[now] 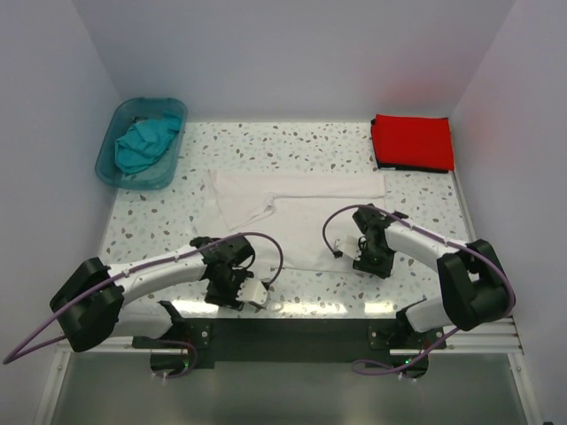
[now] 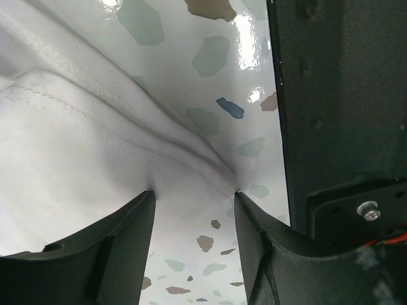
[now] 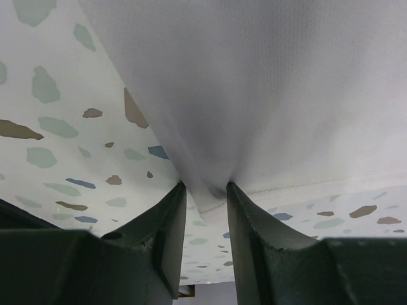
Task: Fold and stack the t-shirts
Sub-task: Fold the tshirt
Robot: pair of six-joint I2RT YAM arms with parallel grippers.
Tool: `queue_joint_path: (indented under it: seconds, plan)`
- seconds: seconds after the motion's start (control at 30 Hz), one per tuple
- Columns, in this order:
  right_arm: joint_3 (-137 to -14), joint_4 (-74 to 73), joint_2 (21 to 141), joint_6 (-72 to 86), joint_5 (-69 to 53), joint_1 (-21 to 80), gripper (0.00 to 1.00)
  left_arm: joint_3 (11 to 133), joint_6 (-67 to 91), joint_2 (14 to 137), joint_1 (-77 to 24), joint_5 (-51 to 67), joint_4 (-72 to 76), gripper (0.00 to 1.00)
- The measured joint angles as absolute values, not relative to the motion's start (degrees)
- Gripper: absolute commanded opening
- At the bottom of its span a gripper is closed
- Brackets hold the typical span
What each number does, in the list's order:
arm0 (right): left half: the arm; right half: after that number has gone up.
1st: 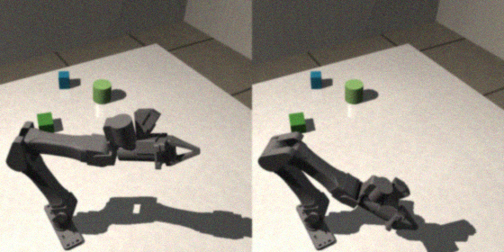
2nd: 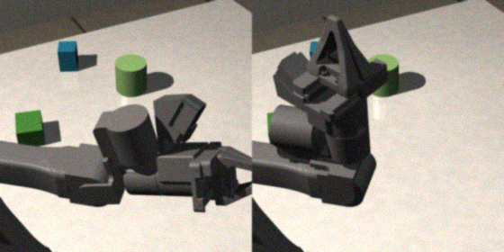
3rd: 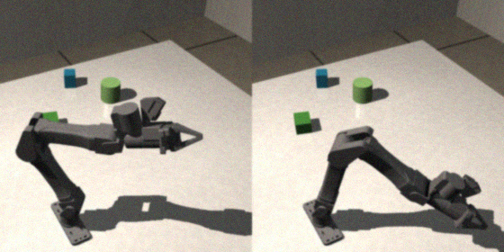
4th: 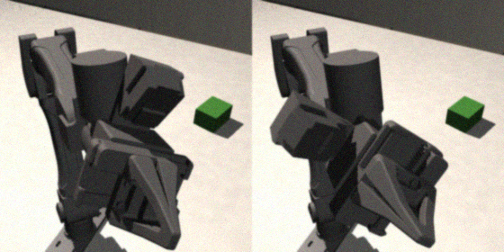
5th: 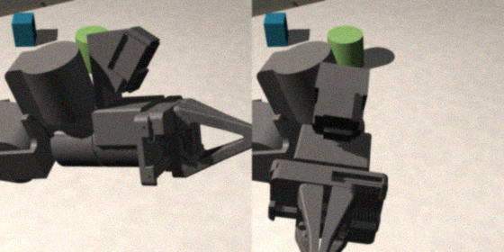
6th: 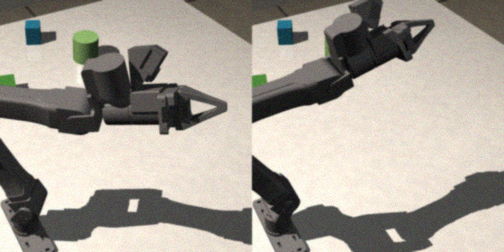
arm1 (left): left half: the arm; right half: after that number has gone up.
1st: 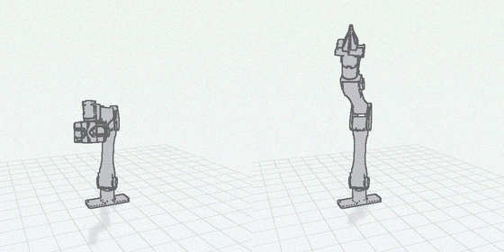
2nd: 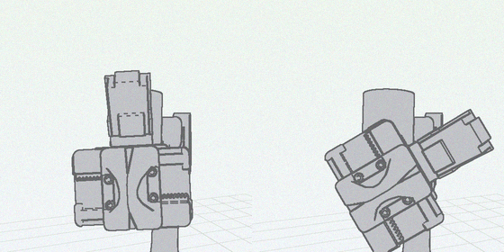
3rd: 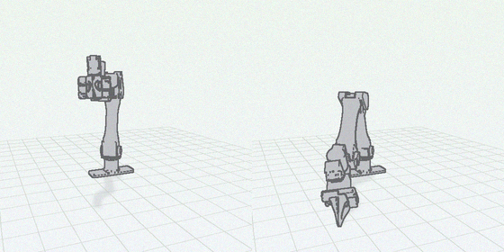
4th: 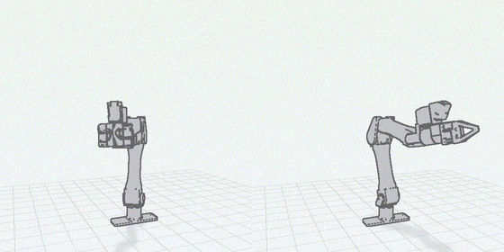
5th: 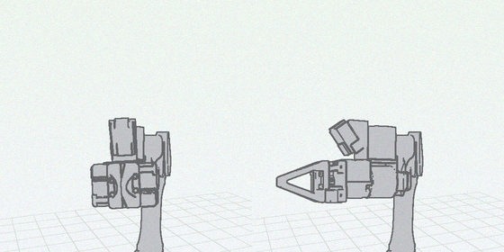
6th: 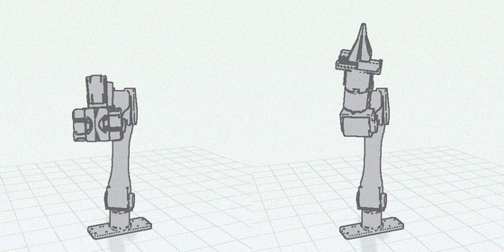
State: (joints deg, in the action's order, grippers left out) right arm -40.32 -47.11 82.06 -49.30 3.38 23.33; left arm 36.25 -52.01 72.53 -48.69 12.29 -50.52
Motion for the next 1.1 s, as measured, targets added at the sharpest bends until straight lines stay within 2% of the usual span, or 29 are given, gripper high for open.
queue_joint_path:
  seconds: [0.2, 0.3, 0.33, 0.4, 0.43, 0.67, 0.87, 1.1]
  plan:
    - [-39.7, -45.9, 82.0, -48.8, 5.8, 23.6, 0.17, 34.9, -50.4, 72.7, -49.7, 10.3, -47.0, 0.43]
    - [-39.6, -45.5, 82.1, -48.6, 6.9, 23.6, 0.05, 34.7, -49.9, 72.8, -50.1, 9.1, -45.6, 0.25]
    - [-39.6, -45.4, 82.2, -48.5, 7.1, 23.6, 0.0, 34.6, -49.8, 72.8, -50.1, 8.7, -45.1, 0.16]
    - [-39.6, -45.4, 82.2, -48.3, 7.4, 23.6, 0.0, 34.6, -49.8, 72.6, -50.1, 8.3, -44.2, 0.08]
    - [-39.7, -45.5, 82.2, -48.3, 7.5, 23.6, 0.0, 34.6, -49.8, 72.4, -50.1, 8.3, -44.2, 0.0]
    - [-40.1, -48.9, 78.5, -48.9, 4.4, 23.4, 0.0, 39.2, -49.2, 69.4, -48.5, 13.8, -52.0, 0.0]
    - [-43.4, -56.3, 71.6, -50.6, 1.7, 23.3, 0.0, 52.3, -50.6, 68.8, -39.6, 18.3, -60.0, 0.0]
    - [-52.5, -61.0, 77.8, -54.0, -1.0, 18.6, 0.0, 64.8, -55.8, 77.3, -28.4, 20.3, -63.8, 0.0]
